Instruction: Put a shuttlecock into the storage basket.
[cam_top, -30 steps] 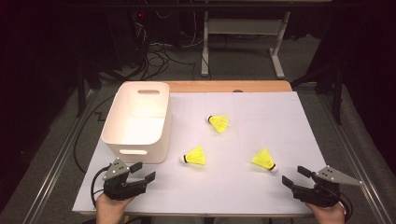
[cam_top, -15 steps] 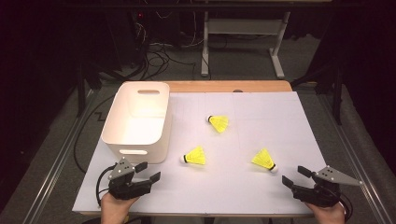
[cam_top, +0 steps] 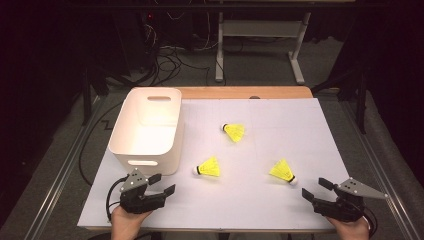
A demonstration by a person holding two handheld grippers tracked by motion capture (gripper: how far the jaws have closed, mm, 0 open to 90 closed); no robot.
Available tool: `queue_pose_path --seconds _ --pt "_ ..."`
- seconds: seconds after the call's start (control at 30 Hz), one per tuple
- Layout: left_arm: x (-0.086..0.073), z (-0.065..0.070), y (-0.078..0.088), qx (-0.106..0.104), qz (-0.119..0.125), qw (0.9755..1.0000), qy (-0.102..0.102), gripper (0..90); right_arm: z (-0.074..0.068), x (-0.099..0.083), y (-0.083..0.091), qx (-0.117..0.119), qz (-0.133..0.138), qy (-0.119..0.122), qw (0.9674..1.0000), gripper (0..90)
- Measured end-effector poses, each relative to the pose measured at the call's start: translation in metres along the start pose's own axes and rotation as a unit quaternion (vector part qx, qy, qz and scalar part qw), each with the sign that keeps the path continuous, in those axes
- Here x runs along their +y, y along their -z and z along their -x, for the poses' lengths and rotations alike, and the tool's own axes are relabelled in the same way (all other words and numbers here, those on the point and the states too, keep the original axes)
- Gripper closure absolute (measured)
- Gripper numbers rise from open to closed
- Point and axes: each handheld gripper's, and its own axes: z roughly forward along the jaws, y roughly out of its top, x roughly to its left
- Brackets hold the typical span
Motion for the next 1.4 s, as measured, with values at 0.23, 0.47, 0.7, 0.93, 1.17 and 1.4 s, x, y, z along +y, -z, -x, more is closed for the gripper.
queue_pose_path --seconds 0.23,0.47,0.7,0.93,1.17,1.4 --pt "0.002 0.003 -0.003 -0.005 -0.002 1.0 -0.005 35.0 0.0 0.0 0.0 0.001 0.0 0.0 1.0 23.3" --pt "0.002 0.007 -0.007 -0.01 -0.007 0.9999 -0.01 35.0 0.0 0.0 0.0 0.0 0.0 0.001 1.0 23.3" --pt "0.005 0.011 -0.013 -0.016 -0.011 0.9997 -0.015 35.0 0.0 0.0 0.0 0.0 0.001 0.001 1.0 23.3" --pt "0.008 0.015 -0.019 -0.022 -0.014 0.9995 -0.019 35.1 -0.001 0.0 0.0 0.001 0.0 0.001 1.0 23.2" --pt "0.01 0.018 -0.023 -0.024 -0.017 0.9993 -0.021 35.3 -0.001 0.0 0.0 0.001 0.001 0.001 1.0 23.2" --pt "0.012 0.021 -0.028 -0.027 -0.022 0.9991 -0.022 35.5 0.0 0.0 0.0 0.001 0.001 0.001 1.0 23.2"
